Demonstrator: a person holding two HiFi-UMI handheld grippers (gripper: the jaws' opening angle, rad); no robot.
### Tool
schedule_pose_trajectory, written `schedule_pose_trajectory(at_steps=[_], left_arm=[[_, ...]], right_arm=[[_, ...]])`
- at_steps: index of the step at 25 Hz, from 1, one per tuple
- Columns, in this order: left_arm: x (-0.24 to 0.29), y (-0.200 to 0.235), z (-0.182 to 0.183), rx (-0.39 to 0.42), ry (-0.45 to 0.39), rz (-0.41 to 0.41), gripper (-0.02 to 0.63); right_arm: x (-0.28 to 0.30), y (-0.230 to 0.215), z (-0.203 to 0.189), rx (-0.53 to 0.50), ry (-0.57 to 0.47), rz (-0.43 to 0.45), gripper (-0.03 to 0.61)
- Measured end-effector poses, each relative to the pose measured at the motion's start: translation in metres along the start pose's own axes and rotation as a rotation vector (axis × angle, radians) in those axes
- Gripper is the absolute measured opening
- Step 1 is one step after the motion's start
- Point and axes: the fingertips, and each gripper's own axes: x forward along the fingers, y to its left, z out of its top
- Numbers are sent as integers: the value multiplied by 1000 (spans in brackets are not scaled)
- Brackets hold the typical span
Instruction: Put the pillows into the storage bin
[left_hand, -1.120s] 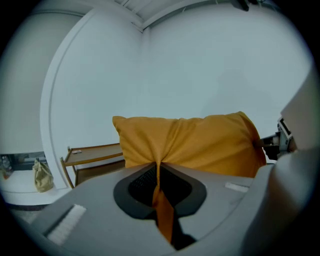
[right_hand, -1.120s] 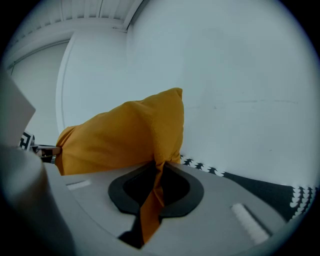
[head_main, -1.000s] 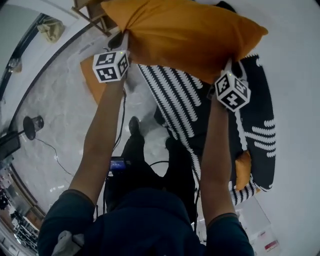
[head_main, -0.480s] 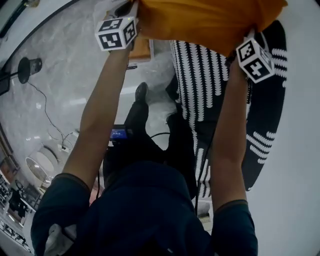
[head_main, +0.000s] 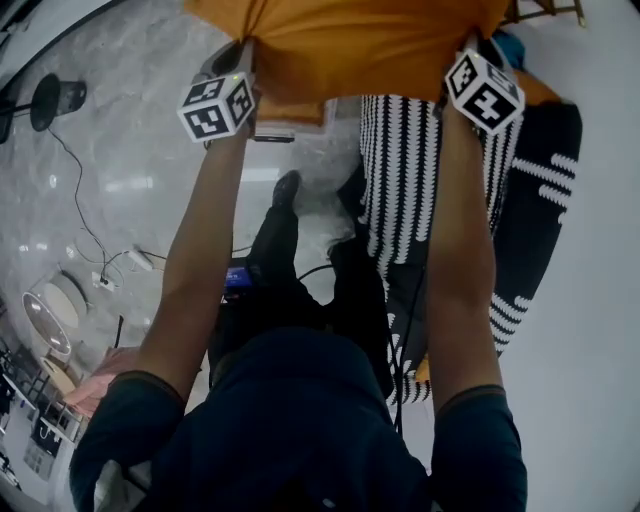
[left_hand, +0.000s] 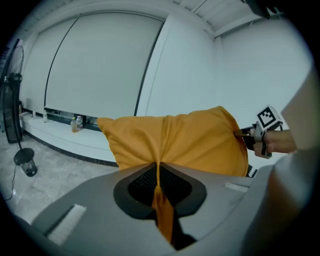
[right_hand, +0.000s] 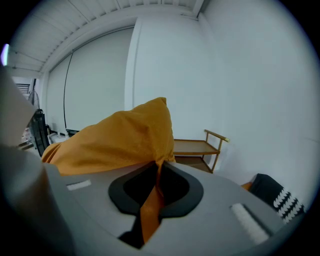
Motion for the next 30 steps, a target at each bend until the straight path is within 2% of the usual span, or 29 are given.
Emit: schedule_pose_trajectory(at_steps=[6,9,19,26,30], left_arm=[[-29,57,-66,-122,71,71,9],[-38,68,-98,-194,103,89,9],[-53,68,-182,-489,175,152,9],[-54,52,-232,-620,263,147,9],[-48,44,-252,-661,307,137,9]], right_arm=[[55,93,-7,-156,59,111,29],[77,128,-13,-257,87,156,29],[133,220,-40,-464,158,275,29],[166,278,-61,-603,204,343,29],[181,306,-74,-669,246,374,29]])
